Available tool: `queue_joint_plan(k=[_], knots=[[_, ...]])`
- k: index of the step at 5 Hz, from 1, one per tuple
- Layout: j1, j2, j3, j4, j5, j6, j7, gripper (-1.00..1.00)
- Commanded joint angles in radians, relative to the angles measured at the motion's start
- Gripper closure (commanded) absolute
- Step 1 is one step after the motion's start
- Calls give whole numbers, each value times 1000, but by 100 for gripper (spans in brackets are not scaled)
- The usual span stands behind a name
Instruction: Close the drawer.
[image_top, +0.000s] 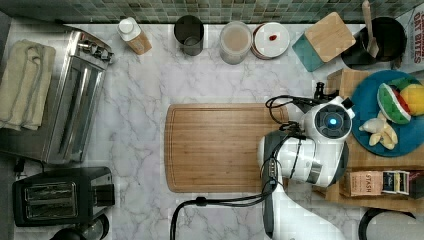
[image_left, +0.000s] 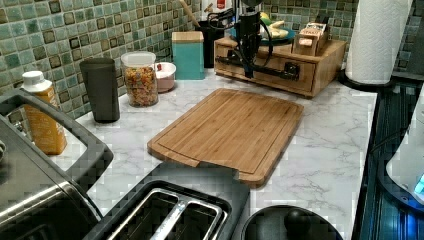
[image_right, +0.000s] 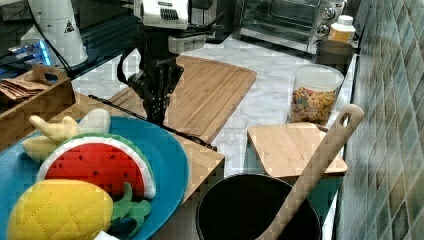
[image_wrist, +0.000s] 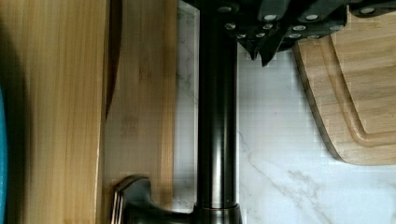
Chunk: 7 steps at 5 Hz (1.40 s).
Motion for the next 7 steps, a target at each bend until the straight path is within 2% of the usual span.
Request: queue_joint_plan(k=[1, 3, 4, 5, 7], knots=[[-82, -63, -120, 114, -59, -52, 47, 100], [-68, -63, -135, 114, -54, -51, 43, 100], [-95, -64, -107, 114, -63, -53, 50, 100], [-57, -62, -147, 114, -50, -50, 41, 100], [-57, -63, -146, 114, -51, -50, 41, 100]])
